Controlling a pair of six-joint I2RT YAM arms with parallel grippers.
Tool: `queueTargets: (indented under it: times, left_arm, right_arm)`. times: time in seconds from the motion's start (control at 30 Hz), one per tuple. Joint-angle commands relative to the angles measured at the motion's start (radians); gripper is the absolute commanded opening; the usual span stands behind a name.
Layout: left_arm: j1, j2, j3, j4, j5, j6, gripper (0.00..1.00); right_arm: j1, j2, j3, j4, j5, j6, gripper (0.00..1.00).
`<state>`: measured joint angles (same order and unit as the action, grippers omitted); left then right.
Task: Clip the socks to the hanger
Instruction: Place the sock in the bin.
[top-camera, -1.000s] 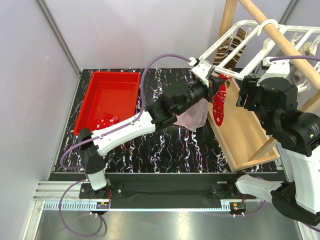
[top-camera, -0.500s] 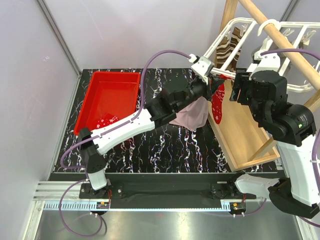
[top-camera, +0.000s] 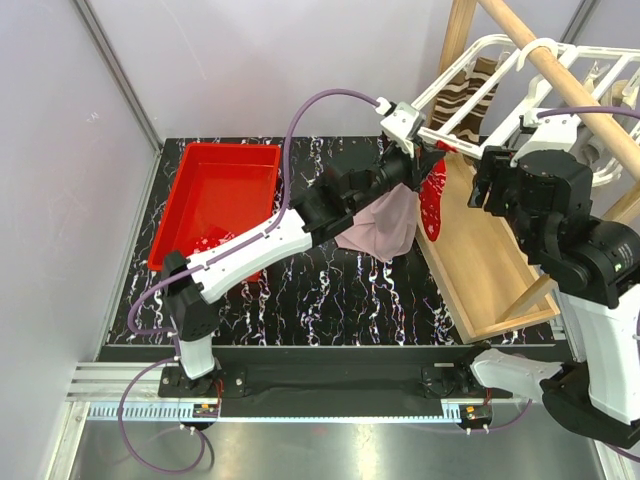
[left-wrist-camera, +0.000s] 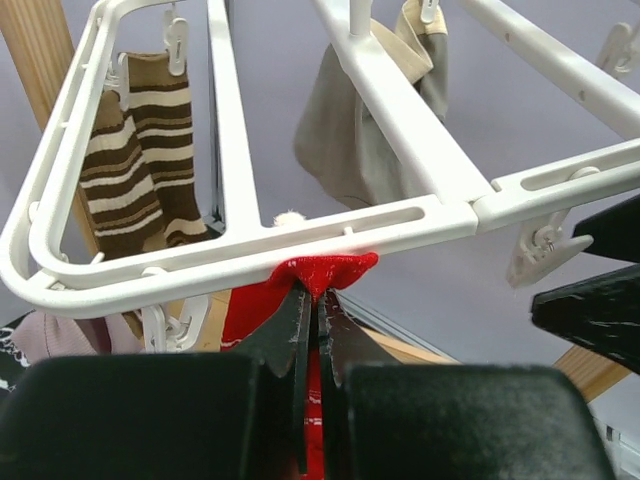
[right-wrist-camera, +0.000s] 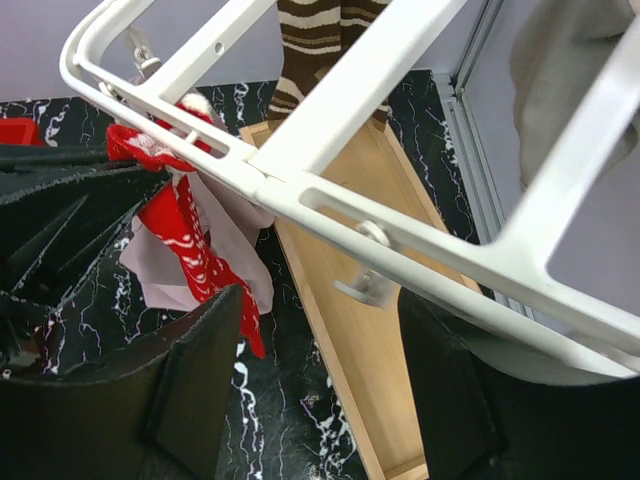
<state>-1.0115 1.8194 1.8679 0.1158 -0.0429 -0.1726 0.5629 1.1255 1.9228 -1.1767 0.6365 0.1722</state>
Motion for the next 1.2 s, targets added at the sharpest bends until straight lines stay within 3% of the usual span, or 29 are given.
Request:
queueTargets:
  times: [0.0,0.47,0.73,0.87,1.0,1.1,1.17]
  left_arm:
    - [0.013,0.0,0.068,0.054,0.023,-0.013,0.0]
    - [0.03,-0.005,0.074,0.048,0.037,-0.015,0.0]
    - [0.04,-0.035,0.047,0.033,0.067,-0.011,0.0]
    - [0.059,-0.13,-0.059,-0.027,0.165,0.015,0.0]
    - [0.118,-0.354,-0.33,-0.031,0.334,0.015,0.0]
    - [0.151,-0.503,-0.426,-0.161,0.267,0.028,0.0]
    - [0.172,-0.575,-0.507,-0.27,0.13,0.031,0.0]
  right_arm:
    - [0.003,-0.01,0.004,-0.003,0.029,-0.005,0.7]
    - [0.002,0.023,-0.057,0.126,0.083,-0.048,0.72]
    - [0.0,0.028,-0.085,0.153,0.117,-0.045,0.66]
    - [0.0,0.025,-0.07,0.129,0.114,-0.05,0.66]
    - [0.0,0.014,-0.061,0.12,0.112,-0.051,0.66]
    - [0.0,0.005,-0.058,0.118,0.085,-0.05,0.66]
    - [0.0,0.002,-0.053,0.112,0.055,-0.049,0.66]
